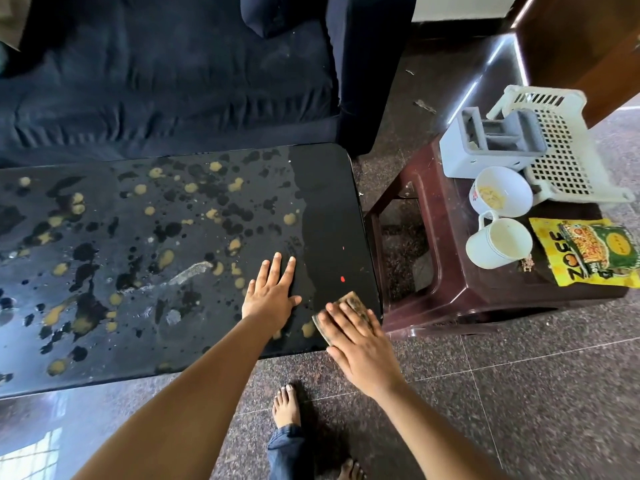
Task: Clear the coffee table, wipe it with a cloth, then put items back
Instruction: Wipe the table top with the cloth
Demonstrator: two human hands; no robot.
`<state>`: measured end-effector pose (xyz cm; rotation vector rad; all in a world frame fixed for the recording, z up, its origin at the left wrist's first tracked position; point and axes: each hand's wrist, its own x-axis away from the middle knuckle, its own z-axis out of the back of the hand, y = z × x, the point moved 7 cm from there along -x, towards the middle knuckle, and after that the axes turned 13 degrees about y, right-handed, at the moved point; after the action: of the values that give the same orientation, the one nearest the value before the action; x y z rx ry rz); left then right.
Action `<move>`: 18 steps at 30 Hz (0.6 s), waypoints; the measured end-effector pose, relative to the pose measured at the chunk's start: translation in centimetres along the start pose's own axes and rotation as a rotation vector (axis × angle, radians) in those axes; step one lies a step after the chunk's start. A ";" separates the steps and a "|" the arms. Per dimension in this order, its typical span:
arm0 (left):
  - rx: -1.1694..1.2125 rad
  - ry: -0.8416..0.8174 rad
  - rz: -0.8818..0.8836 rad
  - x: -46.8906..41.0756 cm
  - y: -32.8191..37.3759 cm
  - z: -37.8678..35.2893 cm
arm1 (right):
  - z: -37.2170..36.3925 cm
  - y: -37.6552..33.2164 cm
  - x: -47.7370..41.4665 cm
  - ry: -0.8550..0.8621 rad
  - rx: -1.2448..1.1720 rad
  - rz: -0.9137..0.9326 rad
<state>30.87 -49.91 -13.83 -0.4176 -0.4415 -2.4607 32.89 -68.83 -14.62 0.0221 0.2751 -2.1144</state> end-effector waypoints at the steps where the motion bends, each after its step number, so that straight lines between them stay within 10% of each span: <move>1: 0.002 -0.001 -0.002 0.0 0.0 0.0 | 0.0 1.0 0.4 -0.002 0.012 -0.001; 6: -0.005 0.011 -0.014 0.0 -0.1 -0.1 | 0.4 2.3 -2.3 0.112 0.002 -0.538; 13: 0.004 0.003 -0.010 0.1 -0.1 -0.1 | 0.0 -0.6 0.2 0.046 -0.008 -0.068; 18: -0.003 0.012 -0.020 -0.1 -0.4 -0.1 | 0.3 1.8 -3.0 0.085 0.013 -0.541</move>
<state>30.74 -49.61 -14.07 -0.4018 -0.4389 -2.4822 36.02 -67.32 -14.30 0.0500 0.3464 -2.6568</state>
